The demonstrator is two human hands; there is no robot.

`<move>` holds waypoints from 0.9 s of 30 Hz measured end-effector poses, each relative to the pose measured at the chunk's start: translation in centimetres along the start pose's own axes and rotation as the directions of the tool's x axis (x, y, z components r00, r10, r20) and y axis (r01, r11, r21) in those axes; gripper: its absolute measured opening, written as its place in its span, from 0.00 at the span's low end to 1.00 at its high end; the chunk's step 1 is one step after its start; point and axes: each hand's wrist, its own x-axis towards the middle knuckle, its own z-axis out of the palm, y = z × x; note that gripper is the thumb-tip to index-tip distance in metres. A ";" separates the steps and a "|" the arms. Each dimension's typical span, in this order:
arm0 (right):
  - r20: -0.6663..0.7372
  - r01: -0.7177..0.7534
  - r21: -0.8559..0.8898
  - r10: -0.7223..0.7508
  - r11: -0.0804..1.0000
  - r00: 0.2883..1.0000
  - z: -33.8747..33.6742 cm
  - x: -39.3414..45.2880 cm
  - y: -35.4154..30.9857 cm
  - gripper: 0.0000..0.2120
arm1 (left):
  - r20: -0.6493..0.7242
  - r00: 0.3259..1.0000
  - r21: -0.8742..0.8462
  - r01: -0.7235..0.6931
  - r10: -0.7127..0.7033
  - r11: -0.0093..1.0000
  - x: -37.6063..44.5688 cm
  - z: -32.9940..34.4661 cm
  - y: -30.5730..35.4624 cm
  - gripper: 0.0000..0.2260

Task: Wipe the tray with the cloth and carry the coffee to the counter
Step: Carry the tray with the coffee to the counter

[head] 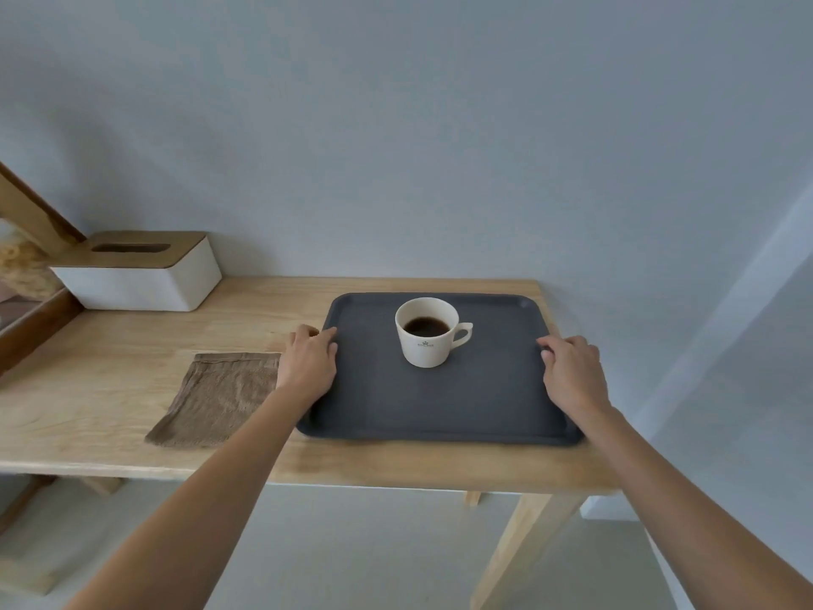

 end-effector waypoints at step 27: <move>-0.210 -0.504 -0.185 0.467 0.844 0.859 -10.1 -13.0 7.9 0.13 | 0.078 0.837 -0.196 -0.519 0.541 0.832 3.4 5.9 14.4 0.09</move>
